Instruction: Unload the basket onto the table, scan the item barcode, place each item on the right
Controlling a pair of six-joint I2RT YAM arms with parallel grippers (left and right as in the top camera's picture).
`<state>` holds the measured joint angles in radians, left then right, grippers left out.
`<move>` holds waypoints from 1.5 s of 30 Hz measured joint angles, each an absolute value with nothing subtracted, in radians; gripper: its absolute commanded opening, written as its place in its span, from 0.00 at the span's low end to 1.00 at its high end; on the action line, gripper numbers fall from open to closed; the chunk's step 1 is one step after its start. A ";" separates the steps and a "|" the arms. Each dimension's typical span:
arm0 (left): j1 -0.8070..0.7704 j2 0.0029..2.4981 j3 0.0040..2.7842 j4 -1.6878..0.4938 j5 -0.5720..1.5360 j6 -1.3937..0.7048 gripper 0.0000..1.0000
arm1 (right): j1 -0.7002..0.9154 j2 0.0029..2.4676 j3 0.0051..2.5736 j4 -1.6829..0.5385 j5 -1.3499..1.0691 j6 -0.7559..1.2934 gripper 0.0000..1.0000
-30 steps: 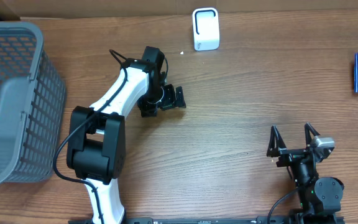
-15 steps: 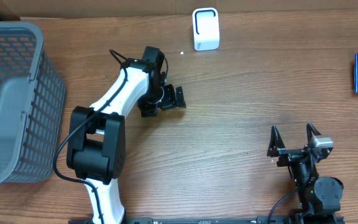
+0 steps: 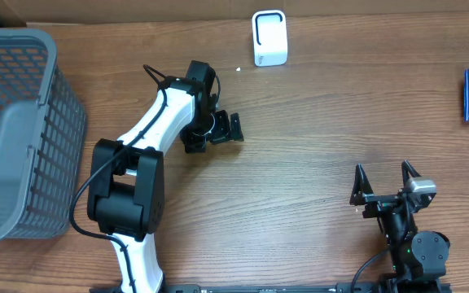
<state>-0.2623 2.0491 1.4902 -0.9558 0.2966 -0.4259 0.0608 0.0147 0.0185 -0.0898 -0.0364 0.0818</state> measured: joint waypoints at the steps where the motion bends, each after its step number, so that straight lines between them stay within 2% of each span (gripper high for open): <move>1: -0.262 2.049 1.490 -0.956 0.297 -0.426 1.00 | 0.061 0.015 0.019 -0.089 -0.036 0.081 1.00; 20: -0.262 2.049 1.490 -0.956 0.297 -0.426 1.00 | 0.062 0.015 0.019 -0.090 -0.007 -0.003 1.00; 45: -0.262 2.049 1.490 -0.956 0.297 -0.426 1.00 | 0.062 0.015 0.019 -0.089 -0.007 -0.012 1.00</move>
